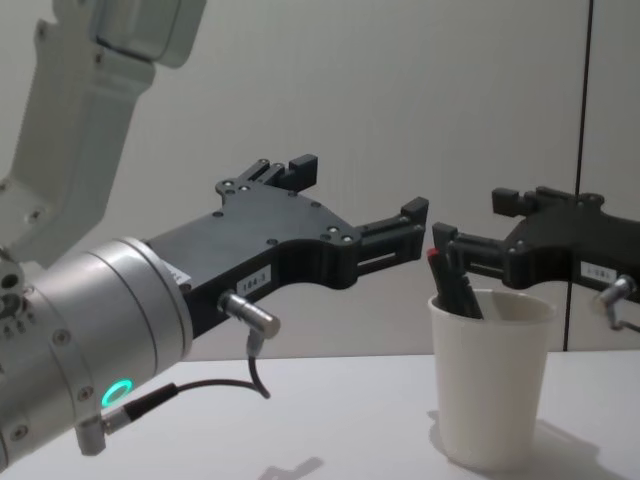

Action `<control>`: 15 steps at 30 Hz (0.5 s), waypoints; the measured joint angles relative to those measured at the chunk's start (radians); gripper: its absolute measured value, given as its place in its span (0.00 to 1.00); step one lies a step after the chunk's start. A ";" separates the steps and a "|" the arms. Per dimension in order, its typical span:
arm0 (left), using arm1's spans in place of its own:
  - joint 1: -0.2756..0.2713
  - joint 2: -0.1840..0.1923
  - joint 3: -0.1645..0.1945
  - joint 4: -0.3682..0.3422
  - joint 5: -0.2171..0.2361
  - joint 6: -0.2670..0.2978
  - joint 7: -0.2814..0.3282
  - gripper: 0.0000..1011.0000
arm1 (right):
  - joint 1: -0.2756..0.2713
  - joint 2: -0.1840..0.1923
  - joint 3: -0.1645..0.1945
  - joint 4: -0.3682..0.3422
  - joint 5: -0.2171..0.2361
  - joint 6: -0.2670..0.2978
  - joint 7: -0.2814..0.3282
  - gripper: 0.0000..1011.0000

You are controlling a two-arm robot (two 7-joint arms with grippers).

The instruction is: Place the pen into the pen holder.

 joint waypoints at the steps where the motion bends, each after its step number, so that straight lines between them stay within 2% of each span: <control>1: 0.000 0.000 0.000 0.000 0.000 0.000 0.000 0.99 | -0.001 0.002 0.001 -0.003 0.001 0.000 0.000 0.75; 2: 0.000 0.000 0.000 0.000 0.000 0.000 0.000 0.99 | -0.004 0.006 0.003 -0.009 0.005 -0.002 -0.001 0.81; 6: 0.000 0.000 0.000 0.000 0.000 0.000 0.000 0.99 | -0.016 0.023 0.013 -0.033 0.016 -0.010 -0.007 0.90; 9: 0.000 0.000 0.000 0.000 0.000 0.000 0.000 0.99 | -0.040 0.055 0.032 -0.069 0.038 -0.022 -0.023 0.98; 12: 0.000 0.000 0.000 0.000 0.000 0.000 0.000 0.99 | -0.061 0.081 0.048 -0.092 0.057 -0.030 -0.039 0.99; 14: 0.000 0.000 0.000 0.000 0.000 0.000 0.000 0.99 | -0.093 0.120 0.071 -0.121 0.087 -0.038 -0.064 0.99; 15: 0.000 0.000 0.000 0.000 0.000 0.000 0.000 0.99 | -0.093 0.120 0.071 -0.121 0.087 -0.038 -0.064 0.99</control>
